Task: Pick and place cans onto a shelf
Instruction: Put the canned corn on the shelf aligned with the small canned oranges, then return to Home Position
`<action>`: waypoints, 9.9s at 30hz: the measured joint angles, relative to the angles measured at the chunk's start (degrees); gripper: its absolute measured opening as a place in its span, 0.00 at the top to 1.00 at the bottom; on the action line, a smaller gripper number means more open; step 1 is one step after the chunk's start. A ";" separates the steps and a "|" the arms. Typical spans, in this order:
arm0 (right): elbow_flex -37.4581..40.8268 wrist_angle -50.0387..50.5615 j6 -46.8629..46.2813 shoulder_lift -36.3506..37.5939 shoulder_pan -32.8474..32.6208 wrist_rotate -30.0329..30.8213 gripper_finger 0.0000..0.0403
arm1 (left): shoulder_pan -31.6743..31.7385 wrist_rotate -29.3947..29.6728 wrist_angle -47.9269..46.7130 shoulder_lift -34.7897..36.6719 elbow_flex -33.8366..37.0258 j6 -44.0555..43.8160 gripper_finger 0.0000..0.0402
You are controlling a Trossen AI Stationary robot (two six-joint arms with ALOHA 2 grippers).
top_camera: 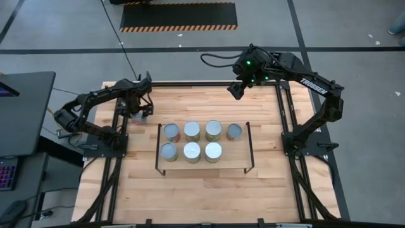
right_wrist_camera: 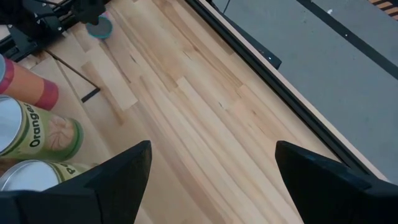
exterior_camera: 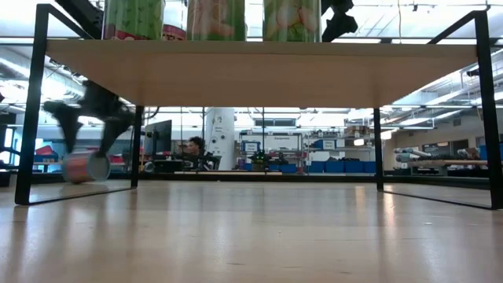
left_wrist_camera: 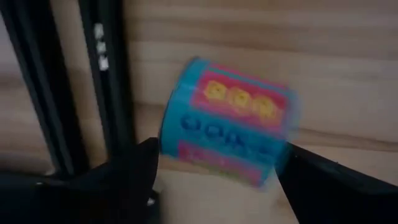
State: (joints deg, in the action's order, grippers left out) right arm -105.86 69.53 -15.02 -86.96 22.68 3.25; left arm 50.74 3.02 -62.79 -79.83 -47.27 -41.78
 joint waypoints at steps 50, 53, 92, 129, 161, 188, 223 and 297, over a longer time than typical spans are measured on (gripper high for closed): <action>0.00 -33.41 -3.92 5.58 -1.94 -21.11 0.02 | -45.84 21.82 49.49 -0.78 -43.25 83.86 0.32; 0.00 -34.73 -4.88 4.12 -2.43 -23.43 0.02 | -47.78 22.73 52.37 -2.78 -43.25 89.65 0.32; 0.00 -39.04 -10.02 -1.03 -5.05 -30.21 0.32 | -49.11 20.03 54.81 -5.70 -43.28 100.64 0.22; 39.99 -53.36 1.11 24.35 -42.81 3.67 0.31 | -55.43 42.63 29.54 6.21 -43.25 27.34 0.21; 77.66 -90.52 7.25 24.10 -46.36 16.41 0.29 | -62.60 41.76 19.64 5.57 -43.21 18.36 0.21; 75.94 -92.86 10.12 21.74 -46.27 16.65 0.14 | -62.60 41.74 19.14 5.57 -43.23 18.38 0.21; 72.50 -74.80 5.41 59.65 -19.28 -3.14 0.85 | -62.05 30.59 25.66 29.38 -19.66 26.59 0.83; 105.48 -74.84 10.07 84.83 -18.84 -1.33 0.89 | -61.09 8.74 61.99 79.58 45.46 44.00 0.90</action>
State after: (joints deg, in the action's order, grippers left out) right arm -0.38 -5.31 -4.95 -2.13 3.84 1.91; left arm -10.35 11.76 -0.80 -0.25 -1.80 2.22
